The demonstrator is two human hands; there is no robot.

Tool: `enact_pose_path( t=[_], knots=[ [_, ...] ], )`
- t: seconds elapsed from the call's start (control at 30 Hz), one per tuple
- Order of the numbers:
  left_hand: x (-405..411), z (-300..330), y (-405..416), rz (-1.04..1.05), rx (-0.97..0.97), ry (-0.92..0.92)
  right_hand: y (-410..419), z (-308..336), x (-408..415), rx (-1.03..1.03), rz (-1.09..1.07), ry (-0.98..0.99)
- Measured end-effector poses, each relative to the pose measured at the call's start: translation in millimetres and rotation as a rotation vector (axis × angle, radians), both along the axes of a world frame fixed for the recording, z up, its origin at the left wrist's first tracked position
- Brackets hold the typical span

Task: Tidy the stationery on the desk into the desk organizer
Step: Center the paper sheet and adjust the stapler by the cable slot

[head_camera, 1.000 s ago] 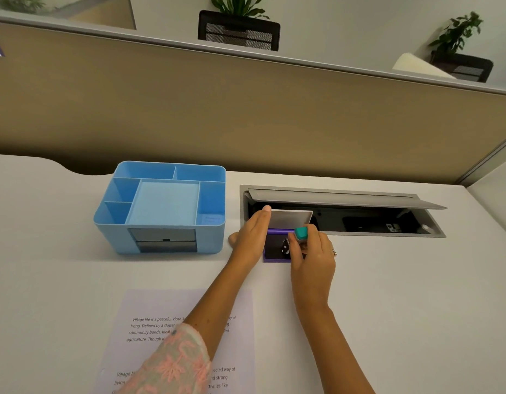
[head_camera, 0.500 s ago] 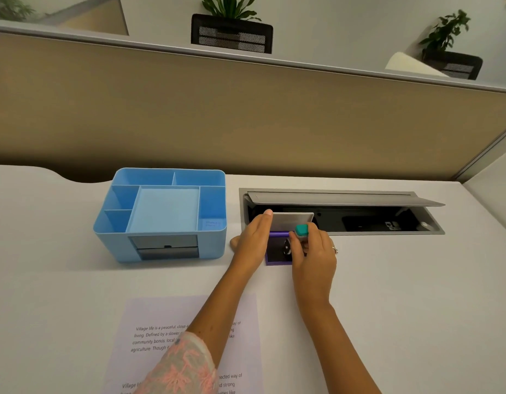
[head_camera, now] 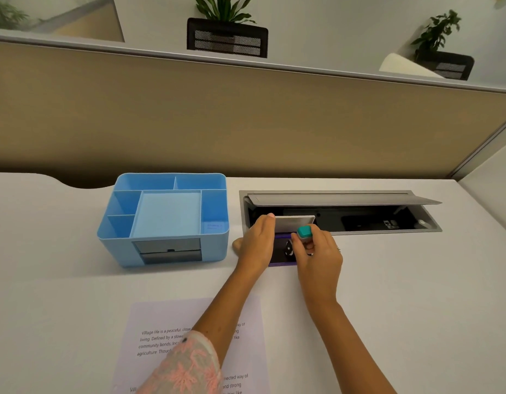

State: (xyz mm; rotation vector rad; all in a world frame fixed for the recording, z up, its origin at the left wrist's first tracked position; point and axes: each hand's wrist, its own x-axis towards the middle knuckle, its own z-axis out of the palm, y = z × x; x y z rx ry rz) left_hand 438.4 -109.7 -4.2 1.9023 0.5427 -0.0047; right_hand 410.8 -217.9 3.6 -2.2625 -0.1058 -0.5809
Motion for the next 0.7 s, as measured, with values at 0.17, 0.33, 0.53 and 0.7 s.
enact_pose_path(
  t=[0.17, 0.33, 0.53, 0.7],
  knots=[
    [-13, 1, 0, -0.101, 0.121, -0.204, -3, 3, -3, 0.005, 0.004, 0.016],
    [-29, 0, 0, -0.209, 0.276, -0.306, -8, 4, -10, 0.037, -0.001, 0.007],
    [-40, -5, 4, -0.245, 0.418, -0.363, -19, 7, -21, 0.155, -0.006, 0.037],
    [-46, -9, 10, -0.374, 0.651, -0.335, -38, 8, -58, 0.426, -0.072, -0.029]
  ],
)
